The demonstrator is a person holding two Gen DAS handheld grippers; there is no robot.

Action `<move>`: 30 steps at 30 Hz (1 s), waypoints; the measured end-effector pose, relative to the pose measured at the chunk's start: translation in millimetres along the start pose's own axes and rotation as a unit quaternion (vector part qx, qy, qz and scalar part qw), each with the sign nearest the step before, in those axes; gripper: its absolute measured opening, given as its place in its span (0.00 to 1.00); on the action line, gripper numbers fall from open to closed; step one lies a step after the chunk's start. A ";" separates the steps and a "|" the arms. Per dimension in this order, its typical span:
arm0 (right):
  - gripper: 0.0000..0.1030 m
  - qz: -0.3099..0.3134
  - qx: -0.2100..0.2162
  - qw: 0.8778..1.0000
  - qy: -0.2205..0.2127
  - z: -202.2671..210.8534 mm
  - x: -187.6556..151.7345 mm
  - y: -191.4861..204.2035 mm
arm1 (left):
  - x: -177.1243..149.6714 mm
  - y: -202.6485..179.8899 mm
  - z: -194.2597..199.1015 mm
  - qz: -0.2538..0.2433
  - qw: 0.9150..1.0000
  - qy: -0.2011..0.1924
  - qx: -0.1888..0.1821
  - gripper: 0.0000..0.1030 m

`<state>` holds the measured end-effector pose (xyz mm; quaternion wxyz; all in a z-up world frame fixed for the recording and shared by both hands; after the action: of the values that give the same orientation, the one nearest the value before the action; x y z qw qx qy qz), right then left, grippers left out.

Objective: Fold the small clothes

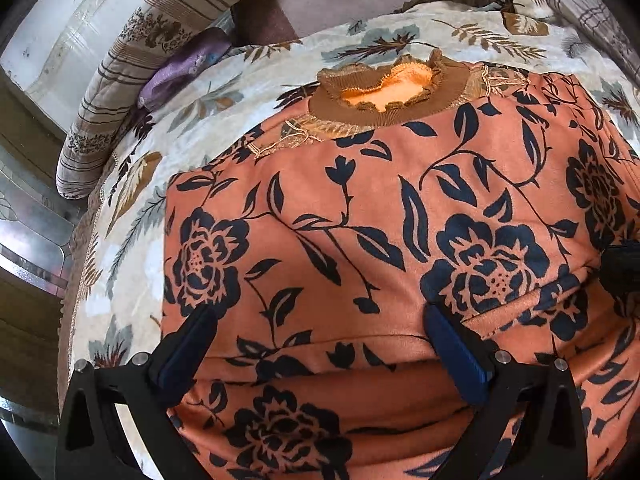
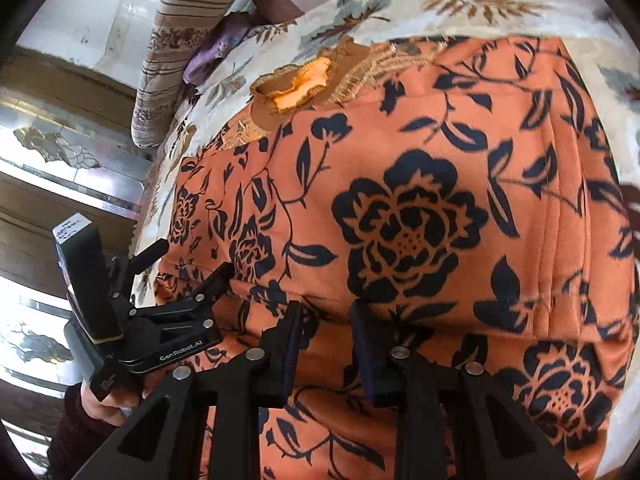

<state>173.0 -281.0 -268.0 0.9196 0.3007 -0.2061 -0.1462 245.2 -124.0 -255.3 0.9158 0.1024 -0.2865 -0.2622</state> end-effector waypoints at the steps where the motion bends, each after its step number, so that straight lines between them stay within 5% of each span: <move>1: 0.28 0.008 -0.005 1.000 -0.004 1.5 0.6 1.9 | -0.5 1.3 5.9 0.005 1.000 -0.004 0.000 1.00; 10: 0.28 0.057 -0.015 0.992 -0.115 55.1 10.5 23.6 | -4.0 14.6 80.1 0.018 0.994 -0.101 0.038 1.00; 21: 0.30 0.037 0.004 0.985 -0.170 95.2 -15.3 31.7 | -13.0 30.7 140.5 0.031 0.985 -0.160 0.053 1.00; 23: 0.35 0.038 0.009 0.982 -0.184 101.8 -18.5 35.3 | -15.6 33.1 149.1 0.034 0.984 -0.168 0.055 1.00; 25: 0.66 0.038 0.016 0.979 -0.202 111.4 -22.4 39.5 | -18.5 35.9 157.0 0.040 0.983 -0.172 0.053 1.00; 30: 0.69 0.035 0.027 0.973 -0.228 128.3 -35.2 45.3 | -26.3 43.6 170.0 0.055 0.981 -0.179 0.052 1.00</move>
<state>89.0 -295.2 -156.2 0.8446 0.2768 -0.4245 -0.1730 146.9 -79.5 -114.5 0.8563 0.0855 -0.4642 -0.2098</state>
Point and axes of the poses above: each gripper's, at about its wrist camera, not at the fingertips, and z roughly against the way its jaws point, y to its left, x to its top, the point moved 9 cm from there along -z, roughly the way its jaws point, and after that the axes turned 4 degrees about -y, right-handed, at the moved point
